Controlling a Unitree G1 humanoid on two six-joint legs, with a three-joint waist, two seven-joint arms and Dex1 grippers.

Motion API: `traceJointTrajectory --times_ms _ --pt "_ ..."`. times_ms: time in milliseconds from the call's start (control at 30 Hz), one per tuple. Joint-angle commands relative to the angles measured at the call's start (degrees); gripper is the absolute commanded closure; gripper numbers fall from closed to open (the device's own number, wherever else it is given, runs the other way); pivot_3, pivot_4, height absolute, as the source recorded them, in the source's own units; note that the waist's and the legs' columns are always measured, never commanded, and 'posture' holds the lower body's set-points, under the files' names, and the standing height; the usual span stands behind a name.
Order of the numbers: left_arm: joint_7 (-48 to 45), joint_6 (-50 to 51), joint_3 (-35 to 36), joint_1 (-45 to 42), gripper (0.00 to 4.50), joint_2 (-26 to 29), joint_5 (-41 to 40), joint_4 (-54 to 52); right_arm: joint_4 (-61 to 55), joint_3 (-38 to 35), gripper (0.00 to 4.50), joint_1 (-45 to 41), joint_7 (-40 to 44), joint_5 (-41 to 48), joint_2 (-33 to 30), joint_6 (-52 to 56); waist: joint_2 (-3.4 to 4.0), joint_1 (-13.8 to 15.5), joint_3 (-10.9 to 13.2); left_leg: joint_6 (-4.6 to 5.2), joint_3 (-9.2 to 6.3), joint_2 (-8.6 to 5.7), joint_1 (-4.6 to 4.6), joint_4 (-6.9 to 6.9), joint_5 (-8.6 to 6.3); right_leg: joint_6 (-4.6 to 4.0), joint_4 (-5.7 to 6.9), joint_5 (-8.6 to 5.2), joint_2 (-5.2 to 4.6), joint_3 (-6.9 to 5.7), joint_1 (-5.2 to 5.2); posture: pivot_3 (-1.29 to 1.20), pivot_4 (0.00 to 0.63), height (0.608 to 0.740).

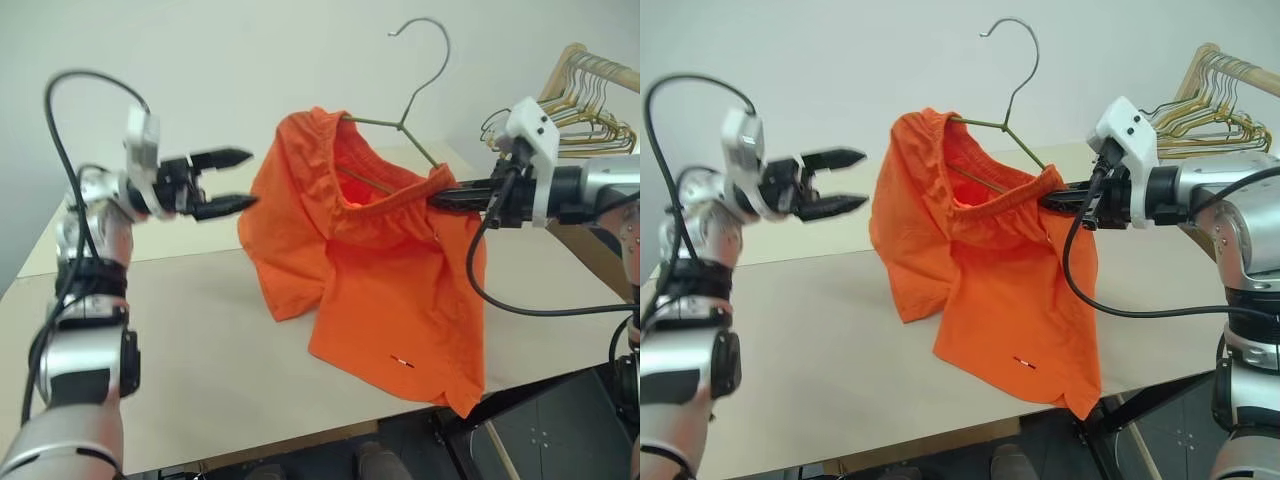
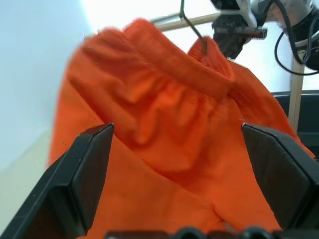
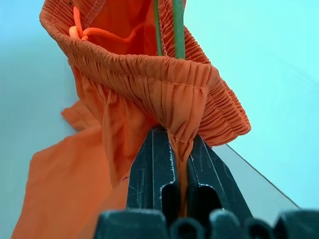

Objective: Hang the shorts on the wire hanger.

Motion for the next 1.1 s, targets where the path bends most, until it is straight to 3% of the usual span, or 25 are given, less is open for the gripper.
traceJointTrajectory --times_ms 33,167,400,700,1100 --pt "5.51 2.98 3.27 5.31 0.07 -1.10 -3.27 -11.72 -3.28 -4.08 4.50 1.06 -4.69 2.28 0.34 5.75 0.00 -0.08 0.00 -0.01 0.00 0.00 -0.02 0.00 0.00 0.00 -0.03 0.00 0.00 0.00 0.00 -0.14 0.000 0.740" --pt "9.55 5.72 4.48 11.70 0.07 -2.52 -5.58 -20.73 -4.36 -5.85 4.50 4.38 -11.55 1.50 0.55 12.75 0.01 -0.03 -0.02 -0.01 -0.01 -0.01 -0.02 0.01 0.00 0.00 -0.05 0.00 -0.04 0.02 0.04 -0.14 0.000 0.740" --pt "14.73 9.05 4.90 14.10 0.07 -5.37 -9.20 -27.70 -5.68 -13.30 4.50 9.71 -23.15 -0.63 1.99 23.67 0.23 0.28 -0.19 -0.02 -0.02 -0.04 0.03 0.01 0.01 0.00 -0.13 0.00 -0.06 0.02 0.11 -0.18 0.000 0.740" --pt "16.38 9.42 3.29 12.78 0.07 -9.56 -9.96 -27.71 -7.17 -23.92 4.50 12.49 -33.76 -5.42 3.47 32.91 0.77 -1.60 -0.54 0.03 -0.01 0.04 0.18 -0.02 -0.01 0.00 -0.39 0.00 -0.04 0.16 0.42 -0.25 0.000 0.740" --pt "21.35 8.43 5.01 10.32 0.07 -16.56 -11.53 -26.25 -4.43 -30.90 4.50 11.87 -50.72 -18.39 7.60 32.72 1.54 -5.71 -1.05 0.40 -0.01 0.15 0.48 -0.06 -0.23 0.09 -0.90 0.05 -0.04 0.28 1.08 -0.29 0.000 0.740"
